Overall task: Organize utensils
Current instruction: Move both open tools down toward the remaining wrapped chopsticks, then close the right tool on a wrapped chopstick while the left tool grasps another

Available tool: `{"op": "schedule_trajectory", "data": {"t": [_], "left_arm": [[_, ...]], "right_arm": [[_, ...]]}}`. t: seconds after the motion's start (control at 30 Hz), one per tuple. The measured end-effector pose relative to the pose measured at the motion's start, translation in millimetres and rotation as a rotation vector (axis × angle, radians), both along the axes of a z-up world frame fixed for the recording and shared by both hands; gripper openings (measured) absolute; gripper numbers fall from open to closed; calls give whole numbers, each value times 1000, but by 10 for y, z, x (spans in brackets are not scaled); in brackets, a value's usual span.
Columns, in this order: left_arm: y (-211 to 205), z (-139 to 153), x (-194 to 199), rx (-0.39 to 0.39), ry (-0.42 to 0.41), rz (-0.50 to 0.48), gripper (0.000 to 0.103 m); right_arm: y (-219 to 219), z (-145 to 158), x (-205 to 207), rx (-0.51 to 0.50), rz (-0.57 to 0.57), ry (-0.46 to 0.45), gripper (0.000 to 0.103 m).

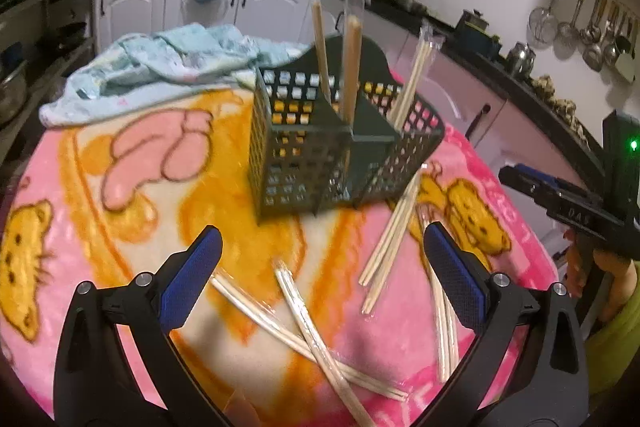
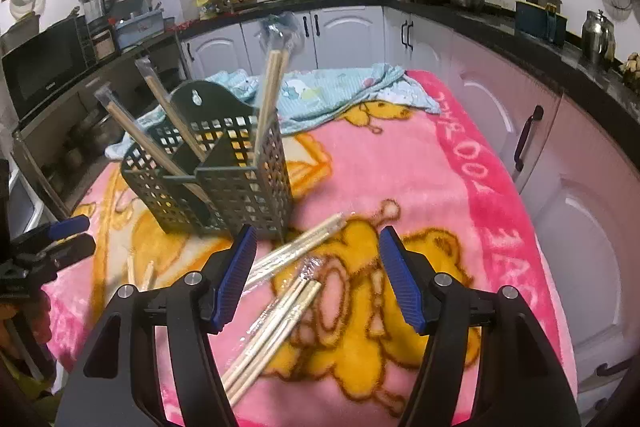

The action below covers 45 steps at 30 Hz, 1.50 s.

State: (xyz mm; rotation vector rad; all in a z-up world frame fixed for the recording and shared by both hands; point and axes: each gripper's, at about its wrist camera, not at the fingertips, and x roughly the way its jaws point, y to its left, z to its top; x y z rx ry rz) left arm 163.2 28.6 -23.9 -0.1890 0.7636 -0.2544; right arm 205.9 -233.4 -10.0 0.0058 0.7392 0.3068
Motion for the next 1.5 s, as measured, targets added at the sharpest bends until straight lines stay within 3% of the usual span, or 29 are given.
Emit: {"op": "schedule_trajectory", "data": {"t": [0.17, 0.27, 0.5, 0.57, 0.67, 0.8, 1.1, 1.2, 1.37, 1.5], "left_arm": [[-68, -200, 79, 13, 57, -21, 92], [-83, -289, 121, 12, 86, -25, 92], [-81, -459, 248, -6, 163, -29, 67], [-68, -514, 287, -8, 189, -23, 64], [-37, -566, 331, -15, 212, -17, 64], [-30, -641, 379, -19, 245, -14, 55], [-33, -743, 476, -17, 287, -9, 50], [-24, -752, 502, -16, 293, -3, 45], [-34, -777, 511, 12, 293, 3, 35], [-4, -788, 511, 32, 297, 15, 22]], "right_arm": [[-46, -146, 113, 2, -17, 30, 60], [-68, -240, 226, 11, -19, 56, 53], [-88, -427, 559, 62, -27, 132, 40], [-88, -476, 654, 74, -35, 151, 37], [-100, -546, 824, 84, -51, 174, 35], [-89, -649, 1036, 88, -61, 219, 34], [-73, -934, 1418, 95, -66, 324, 34], [-79, -980, 1435, 114, -75, 333, 29], [-88, -983, 1392, 127, -68, 317, 6], [-119, -914, 1301, 152, -72, 285, 3]]}}
